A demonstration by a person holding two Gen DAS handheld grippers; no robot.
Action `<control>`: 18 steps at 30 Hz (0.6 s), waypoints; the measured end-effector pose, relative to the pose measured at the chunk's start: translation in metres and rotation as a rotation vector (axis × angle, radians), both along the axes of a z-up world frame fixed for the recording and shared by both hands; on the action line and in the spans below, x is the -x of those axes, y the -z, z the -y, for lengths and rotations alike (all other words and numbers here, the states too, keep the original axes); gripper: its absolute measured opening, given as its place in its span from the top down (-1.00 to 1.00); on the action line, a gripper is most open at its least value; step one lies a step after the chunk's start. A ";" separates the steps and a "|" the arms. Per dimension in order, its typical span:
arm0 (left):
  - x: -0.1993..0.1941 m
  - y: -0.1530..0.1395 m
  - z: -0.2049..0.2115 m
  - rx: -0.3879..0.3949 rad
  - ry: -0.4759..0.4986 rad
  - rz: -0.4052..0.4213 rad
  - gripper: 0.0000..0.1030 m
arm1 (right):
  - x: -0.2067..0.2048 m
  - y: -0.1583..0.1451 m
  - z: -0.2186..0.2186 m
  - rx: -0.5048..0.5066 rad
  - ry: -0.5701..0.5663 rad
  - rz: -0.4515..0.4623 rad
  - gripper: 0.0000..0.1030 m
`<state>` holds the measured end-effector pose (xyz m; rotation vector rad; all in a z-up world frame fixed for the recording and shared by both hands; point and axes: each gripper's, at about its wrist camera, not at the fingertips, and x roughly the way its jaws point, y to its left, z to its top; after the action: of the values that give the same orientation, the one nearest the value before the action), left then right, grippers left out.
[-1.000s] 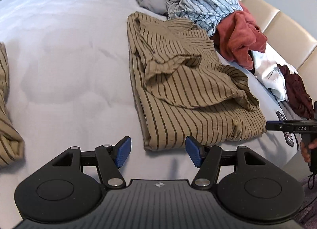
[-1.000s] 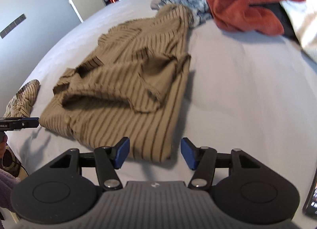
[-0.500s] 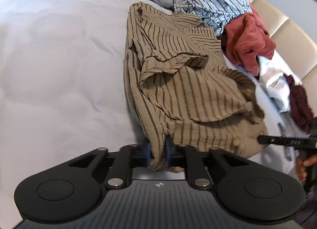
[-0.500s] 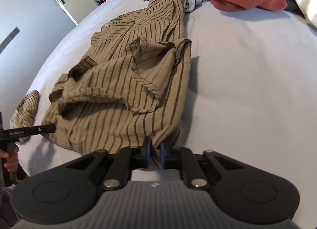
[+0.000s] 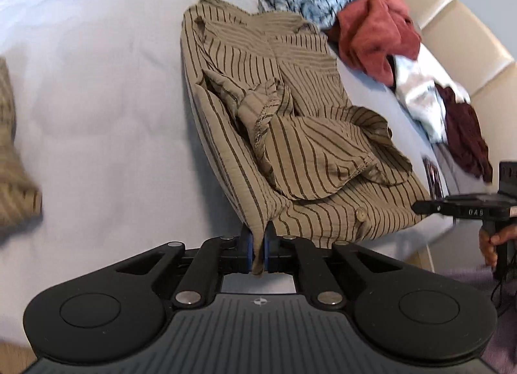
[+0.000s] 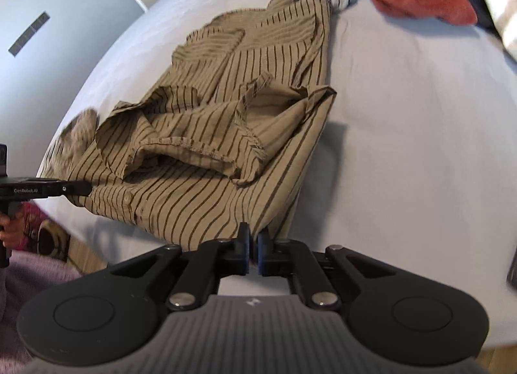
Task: Fold clothes
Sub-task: 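Open both tools, then grasp the folded shirt edge with both tools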
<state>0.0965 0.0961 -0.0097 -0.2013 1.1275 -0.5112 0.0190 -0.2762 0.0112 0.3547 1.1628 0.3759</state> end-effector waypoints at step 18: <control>0.069 0.022 0.004 -0.226 0.043 0.148 0.07 | 0.063 0.010 -0.031 0.310 -0.149 0.093 -0.05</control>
<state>0.0279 0.0922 -0.0320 0.0570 1.0369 -0.4253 -0.0435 -0.2447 0.0009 -0.0199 1.1390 0.3320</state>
